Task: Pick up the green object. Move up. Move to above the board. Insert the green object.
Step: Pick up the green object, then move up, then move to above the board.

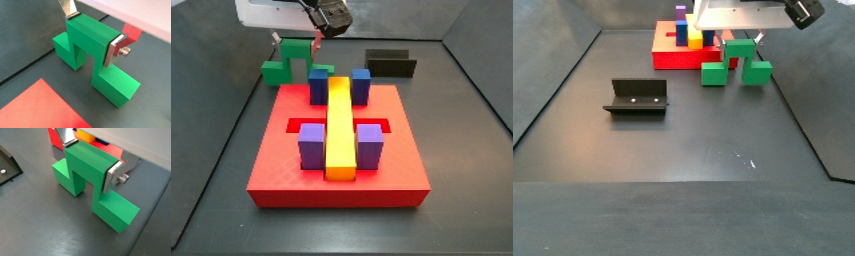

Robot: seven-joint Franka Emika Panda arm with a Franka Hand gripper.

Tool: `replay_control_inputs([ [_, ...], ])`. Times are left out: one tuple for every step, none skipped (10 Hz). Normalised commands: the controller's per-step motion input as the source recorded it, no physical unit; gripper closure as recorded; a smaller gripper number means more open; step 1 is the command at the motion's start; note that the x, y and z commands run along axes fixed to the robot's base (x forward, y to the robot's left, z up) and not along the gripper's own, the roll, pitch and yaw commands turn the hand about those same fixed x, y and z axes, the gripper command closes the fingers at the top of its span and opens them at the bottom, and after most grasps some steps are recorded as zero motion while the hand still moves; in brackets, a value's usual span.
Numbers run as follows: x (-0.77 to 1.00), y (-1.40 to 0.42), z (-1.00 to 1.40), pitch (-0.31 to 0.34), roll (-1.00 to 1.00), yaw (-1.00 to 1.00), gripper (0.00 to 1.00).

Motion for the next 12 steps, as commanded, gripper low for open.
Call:
replay_control_inputs([
  [0.0,0.0,0.0,0.0,0.0,0.0,1.0],
  [0.0,0.0,0.0,0.0,0.0,0.0,1.0],
  [0.0,0.0,0.0,0.0,0.0,0.0,1.0],
  [0.0,0.0,0.0,0.0,0.0,0.0,1.0],
  [0.0,0.0,0.0,0.0,0.0,0.0,1.0],
  [0.0,0.0,0.0,0.0,0.0,0.0,1.0],
  [0.0,0.0,0.0,0.0,0.0,0.0,1.0],
  [0.0,0.0,0.83,0.0,0.0,0.0,1.0],
  [-0.05,-0.07,0.74,0.053,0.0,-0.06,1.0],
  [-0.06,-0.05,0.54,0.081,0.0,-0.05,1.0],
  [0.0,-0.02,0.2,0.046,-0.02,-0.02,1.0],
  [0.0,0.0,1.4,0.0,0.0,0.0,1.0],
])
